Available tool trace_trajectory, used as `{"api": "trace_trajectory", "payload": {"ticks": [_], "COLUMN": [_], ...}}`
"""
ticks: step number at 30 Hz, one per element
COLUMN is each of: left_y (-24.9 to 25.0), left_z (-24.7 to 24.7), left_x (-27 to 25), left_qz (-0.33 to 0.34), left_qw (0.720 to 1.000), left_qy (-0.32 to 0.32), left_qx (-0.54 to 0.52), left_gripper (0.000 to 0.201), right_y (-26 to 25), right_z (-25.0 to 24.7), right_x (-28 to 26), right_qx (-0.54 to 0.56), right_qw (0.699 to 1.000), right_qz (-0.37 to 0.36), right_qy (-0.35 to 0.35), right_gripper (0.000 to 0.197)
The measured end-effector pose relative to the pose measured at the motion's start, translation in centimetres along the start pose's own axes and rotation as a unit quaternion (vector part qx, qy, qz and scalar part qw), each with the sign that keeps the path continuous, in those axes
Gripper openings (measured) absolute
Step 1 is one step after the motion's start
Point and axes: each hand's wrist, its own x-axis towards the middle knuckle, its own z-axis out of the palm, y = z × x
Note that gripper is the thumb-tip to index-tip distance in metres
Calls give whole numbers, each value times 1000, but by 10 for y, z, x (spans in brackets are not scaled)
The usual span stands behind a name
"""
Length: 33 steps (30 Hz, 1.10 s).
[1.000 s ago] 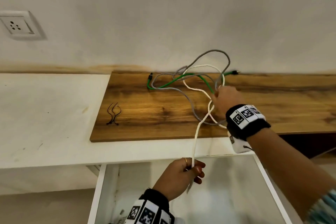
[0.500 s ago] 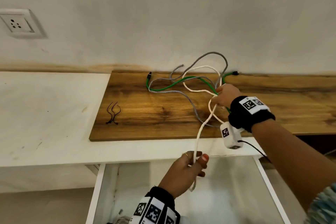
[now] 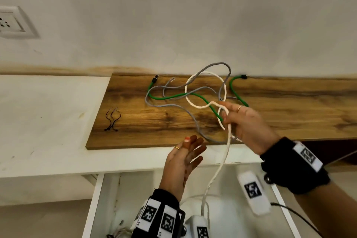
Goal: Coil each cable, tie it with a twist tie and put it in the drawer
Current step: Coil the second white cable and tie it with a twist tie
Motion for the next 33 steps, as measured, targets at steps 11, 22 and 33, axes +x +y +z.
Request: {"api": "trace_trajectory", "payload": {"ticks": [11, 22, 33], "left_y": [-4, -2, 13], "left_z": [12, 15, 9], "left_x": [2, 3, -10], "left_qz": [-43, -68, -105], "left_qw": [990, 972, 986], "left_qy": [12, 45, -62], "left_qx": [-137, -222, -117], "left_gripper": [18, 42, 56], "right_y": [38, 1, -3], "right_z": [8, 10, 59], "right_x": [-69, 6, 114], "right_qx": [-176, -486, -832], "right_qw": [970, 838, 496], "right_qz": [28, -230, -45], "right_qy": [-168, -97, -246], "right_gripper": [71, 23, 30]}}
